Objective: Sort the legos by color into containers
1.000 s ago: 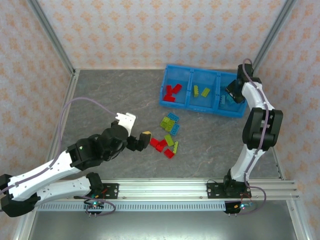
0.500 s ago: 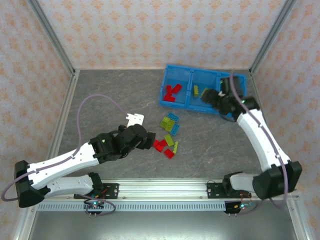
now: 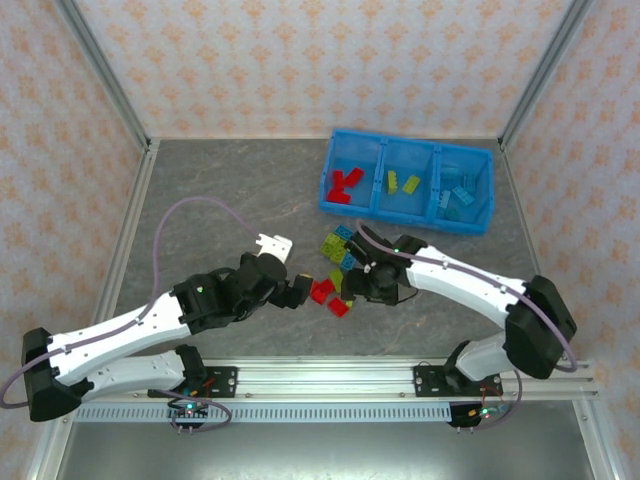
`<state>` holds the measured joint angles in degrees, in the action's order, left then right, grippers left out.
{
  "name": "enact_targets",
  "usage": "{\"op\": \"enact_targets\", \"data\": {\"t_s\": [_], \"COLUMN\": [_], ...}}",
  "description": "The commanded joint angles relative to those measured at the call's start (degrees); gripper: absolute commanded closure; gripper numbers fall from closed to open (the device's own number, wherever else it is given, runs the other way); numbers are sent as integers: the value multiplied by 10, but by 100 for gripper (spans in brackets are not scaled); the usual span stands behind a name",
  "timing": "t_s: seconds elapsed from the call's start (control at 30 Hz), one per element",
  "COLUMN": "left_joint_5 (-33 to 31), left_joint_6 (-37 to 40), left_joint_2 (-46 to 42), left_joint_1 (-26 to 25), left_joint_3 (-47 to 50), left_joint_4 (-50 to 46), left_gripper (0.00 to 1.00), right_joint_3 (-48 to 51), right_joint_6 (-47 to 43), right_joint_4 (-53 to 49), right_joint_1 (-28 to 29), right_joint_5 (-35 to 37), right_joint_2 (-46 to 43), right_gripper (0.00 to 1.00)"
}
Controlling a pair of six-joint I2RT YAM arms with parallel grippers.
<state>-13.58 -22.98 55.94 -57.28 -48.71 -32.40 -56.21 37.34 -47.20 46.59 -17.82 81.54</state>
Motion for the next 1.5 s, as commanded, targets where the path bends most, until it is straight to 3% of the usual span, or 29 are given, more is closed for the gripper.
{"op": "enact_targets", "data": {"t_s": [0.0, 0.2, 0.4, 0.6, 0.8, 0.9, 1.0, 1.1, 1.3, 1.37, 1.47], "left_joint_5": [35, 61, 60, 60, 65, 67, 61, 20, -102, -99, -88], "left_joint_6": [21, 30, 32, 31, 30, 26, 20, -9, -145, -186, -256], "left_joint_2": [-12, -26, -39, -45, -46, -47, -49, -42, 4, 21, 48], "left_joint_1": [-1, -1, -1, -1, -1, -1, -1, -1, 0, 0, 1], "left_joint_3": [14, 29, 37, 45, 44, 41, 42, 36, 0, -3, -3], "left_joint_4": [29, 44, 38, 46, 57, 55, 54, 35, -66, -74, -78], "left_gripper": [2, 1, 0, 0, 0, 0, 0, 0, 0, 0, 2], "right_joint_3": [5, -15, 9, 40, 37, 17, -23, -92, -295, -371, -451], "right_joint_6": [10, 8, 33, 34, 15, -18, -81, -140, -181, -177, -173], "right_joint_4": [42, 81, 99, 105, 65, 45, 47, 58, 56, 34, 5], "right_joint_1": [3, 3, 2, 2, -8, -60, -150, -234, -327, -341, -342], "right_joint_5": [-2, 17, 73, 102, 170, 210, 215, 176, 142, 110, 87], "right_joint_2": [35, 108, 117, 56, -55, -107, -110, -40, 199, 267, 324], "right_gripper": [26, 36, 58, 79, 87, 87, 87, 86, 85, 77, 57]}}
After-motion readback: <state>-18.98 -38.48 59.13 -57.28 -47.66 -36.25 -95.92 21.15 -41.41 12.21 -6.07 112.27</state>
